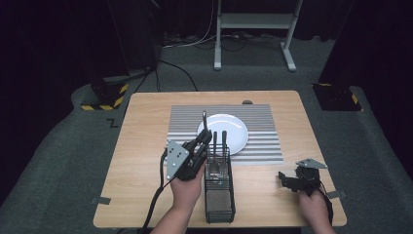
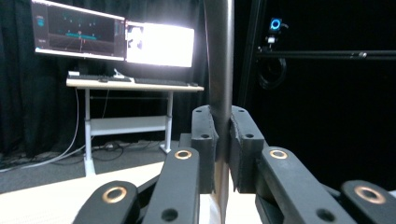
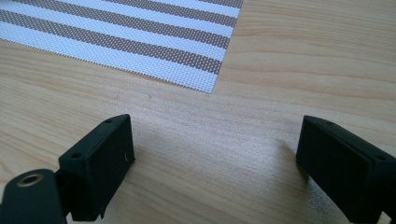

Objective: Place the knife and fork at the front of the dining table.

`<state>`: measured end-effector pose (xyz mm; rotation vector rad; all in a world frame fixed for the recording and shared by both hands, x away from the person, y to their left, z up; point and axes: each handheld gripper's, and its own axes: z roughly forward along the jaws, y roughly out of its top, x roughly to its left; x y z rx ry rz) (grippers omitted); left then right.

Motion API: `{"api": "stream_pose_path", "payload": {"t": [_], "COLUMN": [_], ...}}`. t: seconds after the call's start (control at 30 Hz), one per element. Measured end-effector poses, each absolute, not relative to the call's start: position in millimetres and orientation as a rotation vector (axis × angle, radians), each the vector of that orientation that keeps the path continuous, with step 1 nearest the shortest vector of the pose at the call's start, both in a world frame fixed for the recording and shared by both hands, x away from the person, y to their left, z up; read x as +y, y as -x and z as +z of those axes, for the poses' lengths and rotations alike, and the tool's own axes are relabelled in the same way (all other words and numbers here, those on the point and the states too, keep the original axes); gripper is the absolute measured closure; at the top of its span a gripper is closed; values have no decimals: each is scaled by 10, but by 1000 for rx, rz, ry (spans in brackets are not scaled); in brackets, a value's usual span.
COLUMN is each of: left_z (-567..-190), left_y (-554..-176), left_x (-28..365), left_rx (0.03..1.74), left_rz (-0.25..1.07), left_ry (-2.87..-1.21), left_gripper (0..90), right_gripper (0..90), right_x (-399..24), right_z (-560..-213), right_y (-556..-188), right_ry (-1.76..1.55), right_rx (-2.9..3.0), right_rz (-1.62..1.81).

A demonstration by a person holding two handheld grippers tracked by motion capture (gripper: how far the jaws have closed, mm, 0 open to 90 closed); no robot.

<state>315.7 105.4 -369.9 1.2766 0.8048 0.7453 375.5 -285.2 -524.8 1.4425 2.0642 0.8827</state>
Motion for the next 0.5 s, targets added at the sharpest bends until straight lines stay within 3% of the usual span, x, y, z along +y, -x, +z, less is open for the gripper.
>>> {"api": "stream_pose_path", "payload": {"t": [0.5], "left_z": [-3549], "left_y": [-3078], "left_x": [1265], "left_rx": [795], "left_rz": [760], "left_ry": [-1218], "left_gripper": [817], "right_gripper": [110], "right_x": [-2850], "right_z": [-5248], "right_y": [-3752], "right_ry": [-1437], "right_rx": [2071], "right_rz": [885]}}
